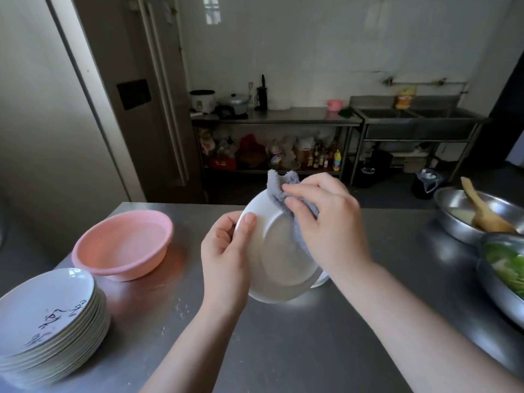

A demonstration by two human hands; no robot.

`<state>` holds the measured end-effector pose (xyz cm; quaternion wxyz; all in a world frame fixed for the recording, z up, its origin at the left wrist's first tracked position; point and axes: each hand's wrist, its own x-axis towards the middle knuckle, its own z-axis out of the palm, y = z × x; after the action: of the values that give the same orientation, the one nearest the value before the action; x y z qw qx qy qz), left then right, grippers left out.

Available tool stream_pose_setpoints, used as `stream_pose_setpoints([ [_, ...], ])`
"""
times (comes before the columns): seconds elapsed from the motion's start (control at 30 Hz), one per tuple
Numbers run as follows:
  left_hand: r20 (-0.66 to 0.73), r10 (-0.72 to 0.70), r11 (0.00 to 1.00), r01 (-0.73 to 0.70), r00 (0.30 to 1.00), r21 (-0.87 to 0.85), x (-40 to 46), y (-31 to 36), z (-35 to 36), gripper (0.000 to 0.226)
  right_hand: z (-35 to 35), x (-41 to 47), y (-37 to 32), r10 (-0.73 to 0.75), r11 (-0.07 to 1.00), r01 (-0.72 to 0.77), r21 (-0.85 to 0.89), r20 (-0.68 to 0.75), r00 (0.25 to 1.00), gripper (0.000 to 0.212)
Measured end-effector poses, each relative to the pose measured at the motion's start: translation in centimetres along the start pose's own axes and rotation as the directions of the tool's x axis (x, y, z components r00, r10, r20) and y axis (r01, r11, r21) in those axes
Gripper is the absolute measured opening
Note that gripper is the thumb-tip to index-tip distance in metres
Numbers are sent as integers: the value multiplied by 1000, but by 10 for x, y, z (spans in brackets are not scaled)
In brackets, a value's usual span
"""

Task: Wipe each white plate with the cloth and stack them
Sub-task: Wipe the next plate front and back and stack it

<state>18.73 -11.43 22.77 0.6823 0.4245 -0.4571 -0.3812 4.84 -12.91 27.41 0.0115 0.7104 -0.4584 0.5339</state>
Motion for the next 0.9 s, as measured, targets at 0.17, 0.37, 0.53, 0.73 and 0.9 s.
stream_pose_setpoints([
  [0.17,58,26,998,-30,998,59,6,6,-6,19,-3,0,0,-88,996,88,17,47,995,16],
  [0.37,91,29,998,-34,995,50,8,10,-4,20,-2,-2,-10,-144,989,145,0,107,984,14],
  [0.53,65,5,1000,-6,998,17,8,13,1,20,-1,7,-5,-14,999,15,31,-36,999,16],
  [0.73,-28,-137,968,127,990,-218,5,13,11,24,15,-8,-16,-122,992,120,-47,-57,991,17],
  [0.9,-74,-207,911,164,976,-378,6,15,13,26,22,-40,-22,-177,984,178,-18,46,983,18],
])
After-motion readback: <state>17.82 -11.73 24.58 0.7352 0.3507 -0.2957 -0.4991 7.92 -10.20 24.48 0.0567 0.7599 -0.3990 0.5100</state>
